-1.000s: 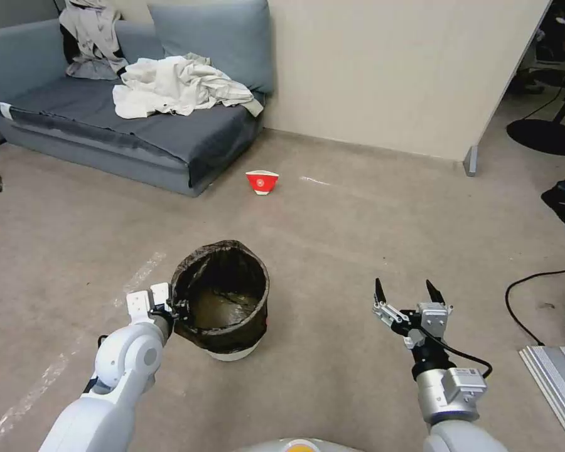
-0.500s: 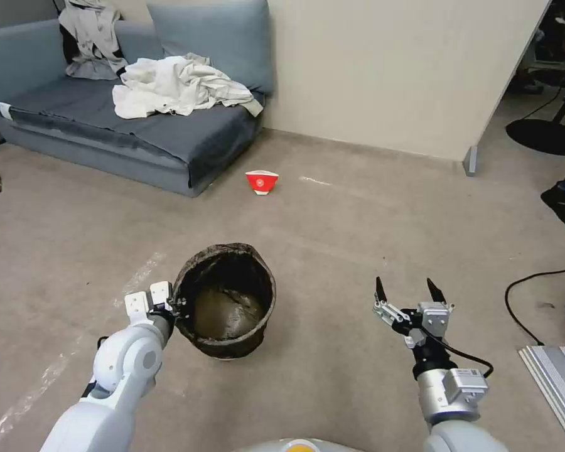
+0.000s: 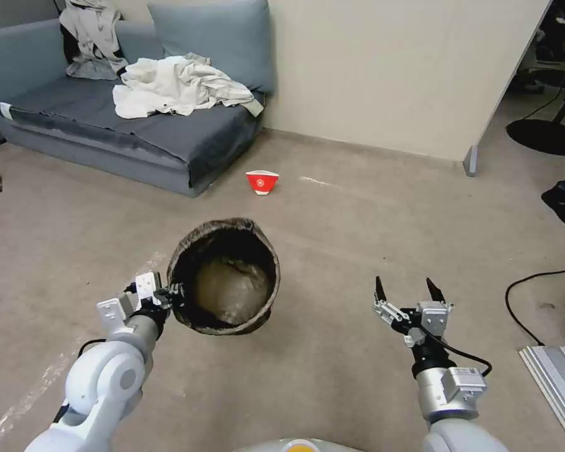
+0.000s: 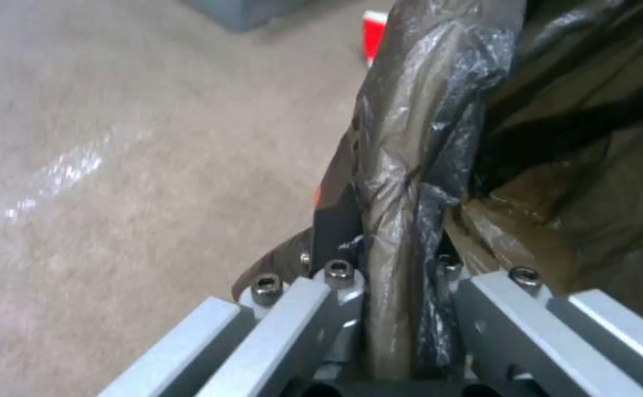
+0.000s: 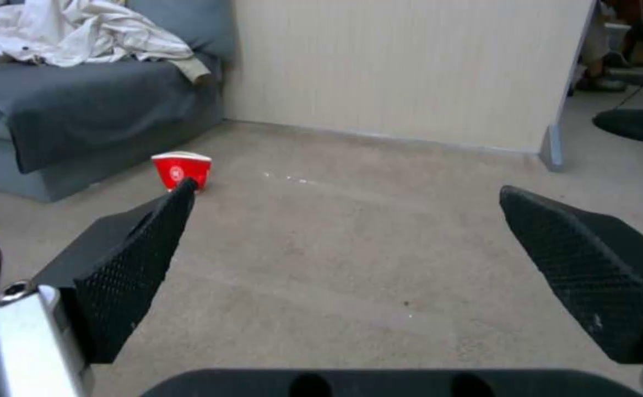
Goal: Pick up the trash can from the floor.
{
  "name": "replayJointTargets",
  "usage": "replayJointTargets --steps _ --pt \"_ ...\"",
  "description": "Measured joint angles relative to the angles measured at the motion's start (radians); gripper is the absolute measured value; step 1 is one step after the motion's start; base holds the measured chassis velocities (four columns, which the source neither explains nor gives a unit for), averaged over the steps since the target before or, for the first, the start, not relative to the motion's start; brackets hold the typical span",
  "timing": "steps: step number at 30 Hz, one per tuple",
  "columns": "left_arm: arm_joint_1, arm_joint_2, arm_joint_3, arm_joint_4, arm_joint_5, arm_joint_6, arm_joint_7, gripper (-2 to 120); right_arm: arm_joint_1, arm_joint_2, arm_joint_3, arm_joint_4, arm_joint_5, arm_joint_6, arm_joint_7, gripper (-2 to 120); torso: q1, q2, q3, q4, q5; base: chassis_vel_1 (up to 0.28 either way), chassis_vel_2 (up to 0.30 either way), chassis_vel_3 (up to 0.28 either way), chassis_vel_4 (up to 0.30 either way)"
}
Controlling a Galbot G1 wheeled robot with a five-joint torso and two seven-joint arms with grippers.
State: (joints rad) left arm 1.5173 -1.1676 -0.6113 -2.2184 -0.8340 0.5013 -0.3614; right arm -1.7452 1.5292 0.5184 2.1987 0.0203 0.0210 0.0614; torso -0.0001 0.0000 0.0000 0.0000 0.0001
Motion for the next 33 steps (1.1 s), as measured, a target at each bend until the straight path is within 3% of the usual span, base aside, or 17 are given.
replayJointTargets --steps 5,12,33 --pt "0.041 -0.003 -0.013 -0.097 0.018 -0.002 -0.040 1 0.003 0.003 0.003 0.001 0.001 0.002 0.002 100 0.000 0.000 0.000 0.0000 0.0001 0.000 0.000 0.000 0.000" --pt "0.081 -0.015 -0.016 -0.158 0.051 -0.001 -0.050 1 0.007 0.009 0.004 0.005 0.001 0.003 0.002 100 0.000 0.000 0.000 0.0000 0.0000 0.000 0.000 0.000 0.000" --pt "0.096 -0.025 -0.006 -0.162 0.081 0.002 -0.049 1 0.007 0.017 0.004 0.020 0.005 0.005 0.004 100 0.000 0.000 0.000 0.0000 -0.0001 0.000 0.000 0.000 0.000"
